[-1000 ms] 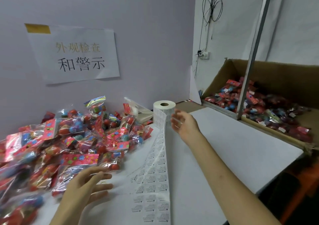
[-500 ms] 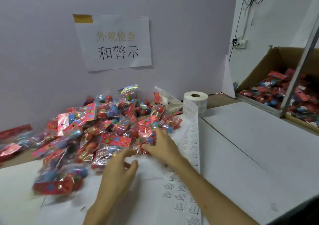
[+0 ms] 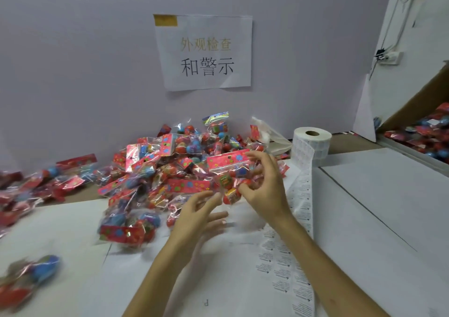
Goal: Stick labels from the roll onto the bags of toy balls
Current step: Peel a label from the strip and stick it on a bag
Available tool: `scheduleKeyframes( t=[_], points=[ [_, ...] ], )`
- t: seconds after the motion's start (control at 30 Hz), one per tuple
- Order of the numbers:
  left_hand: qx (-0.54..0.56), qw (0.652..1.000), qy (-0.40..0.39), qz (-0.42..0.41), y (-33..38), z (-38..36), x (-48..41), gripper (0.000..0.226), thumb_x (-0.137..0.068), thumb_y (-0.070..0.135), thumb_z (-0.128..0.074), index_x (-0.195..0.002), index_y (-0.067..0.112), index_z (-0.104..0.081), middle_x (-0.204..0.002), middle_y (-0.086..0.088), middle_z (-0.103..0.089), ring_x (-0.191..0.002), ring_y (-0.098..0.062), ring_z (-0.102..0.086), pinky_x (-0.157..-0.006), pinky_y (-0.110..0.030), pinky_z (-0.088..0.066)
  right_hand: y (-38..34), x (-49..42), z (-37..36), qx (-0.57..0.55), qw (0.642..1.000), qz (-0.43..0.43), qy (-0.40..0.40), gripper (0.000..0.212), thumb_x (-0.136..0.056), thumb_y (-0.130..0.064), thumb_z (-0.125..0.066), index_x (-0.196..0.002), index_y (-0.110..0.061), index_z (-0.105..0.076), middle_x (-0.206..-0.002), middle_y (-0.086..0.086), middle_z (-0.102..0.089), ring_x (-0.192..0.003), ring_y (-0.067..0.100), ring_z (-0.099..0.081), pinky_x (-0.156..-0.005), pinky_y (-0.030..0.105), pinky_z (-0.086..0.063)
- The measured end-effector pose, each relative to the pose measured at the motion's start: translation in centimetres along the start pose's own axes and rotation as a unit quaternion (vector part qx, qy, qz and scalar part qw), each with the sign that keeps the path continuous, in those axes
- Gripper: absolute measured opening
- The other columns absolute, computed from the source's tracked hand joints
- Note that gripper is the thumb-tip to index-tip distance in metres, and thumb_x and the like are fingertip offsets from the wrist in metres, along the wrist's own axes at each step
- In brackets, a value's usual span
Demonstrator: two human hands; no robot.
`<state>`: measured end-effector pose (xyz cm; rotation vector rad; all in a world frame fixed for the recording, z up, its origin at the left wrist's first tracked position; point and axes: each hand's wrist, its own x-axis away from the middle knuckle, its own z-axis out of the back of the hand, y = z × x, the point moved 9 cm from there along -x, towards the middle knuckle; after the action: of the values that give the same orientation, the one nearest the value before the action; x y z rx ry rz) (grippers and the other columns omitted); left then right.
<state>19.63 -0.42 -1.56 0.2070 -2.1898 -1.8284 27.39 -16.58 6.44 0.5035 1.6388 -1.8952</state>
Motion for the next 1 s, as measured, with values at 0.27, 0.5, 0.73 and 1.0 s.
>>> scheduleKeyframes(
  t=[0.27,0.5,0.73,1.0],
  points=[
    [0.0,0.988,0.136,-0.07,2.1,2.5,0.6,0.044,-0.083,0.055,-0.072,-0.108,0.019,-0.071,-0.092,-0.003,-0.079,-0.085,-0.026,-0.077,-0.071,-0.04,-0.062,-1.9,1.8,-4.3,-0.008,0.99,0.047,-0.132,0.089,-0.072,-0.01,-0.086,-0.139,-0.044,-0.04,-0.134,-0.012,-0.05,-0.099,0.007,-0.066,-0.08,0.009,-0.05],
    [0.013,0.987,0.151,-0.06,2.2,3.2,0.8,0.032,-0.089,0.037,-0.075,-0.102,0.008,-0.074,-0.093,-0.012,-0.079,-0.092,-0.034,-0.075,-0.089,-0.051,-0.06,-0.2,1.8,-5.1,-0.058,0.979,-0.079,-0.179,0.033,-0.089,-0.041,-0.071,-0.12,-0.038,-0.058,-0.107,-0.023,-0.066,-0.102,0.001,-0.065,-0.085,0.016,-0.05],
    [0.007,0.992,0.112,-0.052,2.0,2.4,0.4,0.015,-0.089,0.024,-0.075,-0.076,0.017,-0.078,-0.087,-0.01,-0.079,-0.088,-0.032,-0.076,-0.086,-0.047,-0.061,0.9,2.2,-5.7,-0.119,0.958,-0.158,-0.207,0.013,-0.096,-0.031,-0.067,-0.089,-0.021,-0.072,-0.087,0.001,-0.073,-0.089,0.019,-0.072,-0.075,0.032,-0.06],
    [-0.041,0.993,0.097,-0.052,1.9,1.9,0.2,0.008,-0.094,0.018,-0.071,-0.094,0.014,-0.078,-0.09,-0.005,-0.08,-0.093,-0.027,-0.076,-0.084,-0.042,-0.061,1.9,2.4,-5.7,-0.114,0.958,-0.182,-0.192,0.013,-0.093,-0.029,-0.073,-0.094,-0.016,-0.076,-0.083,-0.004,-0.074,-0.084,0.014,-0.074,-0.075,0.03,-0.061]
  ],
)
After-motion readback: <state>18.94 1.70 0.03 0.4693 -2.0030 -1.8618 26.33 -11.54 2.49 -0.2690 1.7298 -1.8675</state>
